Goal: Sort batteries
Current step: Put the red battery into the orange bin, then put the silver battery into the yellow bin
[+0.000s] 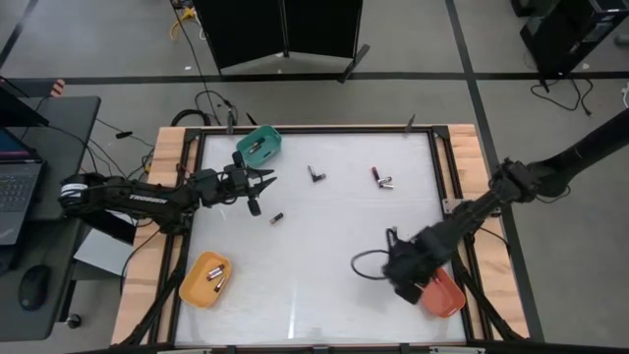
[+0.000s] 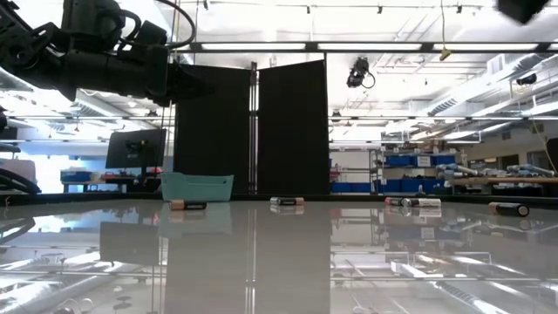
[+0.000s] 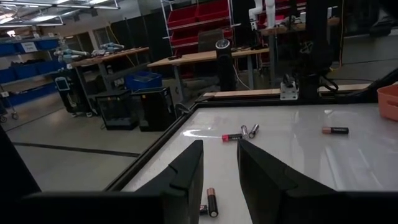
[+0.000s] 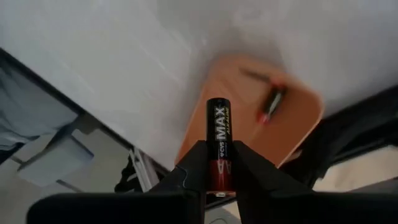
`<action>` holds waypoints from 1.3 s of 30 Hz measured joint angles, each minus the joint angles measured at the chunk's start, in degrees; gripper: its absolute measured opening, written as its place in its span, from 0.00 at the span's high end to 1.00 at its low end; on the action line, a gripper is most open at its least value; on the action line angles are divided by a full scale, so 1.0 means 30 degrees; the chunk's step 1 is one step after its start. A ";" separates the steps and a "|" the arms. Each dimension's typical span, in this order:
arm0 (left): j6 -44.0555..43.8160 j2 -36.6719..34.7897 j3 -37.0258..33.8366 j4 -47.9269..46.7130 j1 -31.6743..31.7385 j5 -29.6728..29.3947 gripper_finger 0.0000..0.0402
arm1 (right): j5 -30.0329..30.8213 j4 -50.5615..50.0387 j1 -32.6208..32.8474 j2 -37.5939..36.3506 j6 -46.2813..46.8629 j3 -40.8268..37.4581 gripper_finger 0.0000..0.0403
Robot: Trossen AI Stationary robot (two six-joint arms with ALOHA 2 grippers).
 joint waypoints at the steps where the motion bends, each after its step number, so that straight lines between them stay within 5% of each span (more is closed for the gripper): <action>1: 0.0000 0.0000 0.0000 -0.0009 0.0000 0.0000 0.74 | 0.0006 0.0209 0.0440 -0.0357 0.0847 -0.0439 0.85; 13: 0.0003 0.0000 0.0000 -0.0038 0.0000 -0.0007 0.74 | 0.1916 0.7906 0.3509 -0.2609 0.6723 -0.7746 0.85; 24: 0.0051 0.0000 0.0000 -0.0031 0.0000 -0.0087 0.74 | 0.1880 1.0325 0.4018 -0.1892 0.7629 -0.9715 0.85; 39: 0.0073 0.0000 0.0000 -0.0038 0.0000 -0.0102 0.74 | -0.1437 0.9263 0.2838 -0.2433 0.6570 -0.8647 0.52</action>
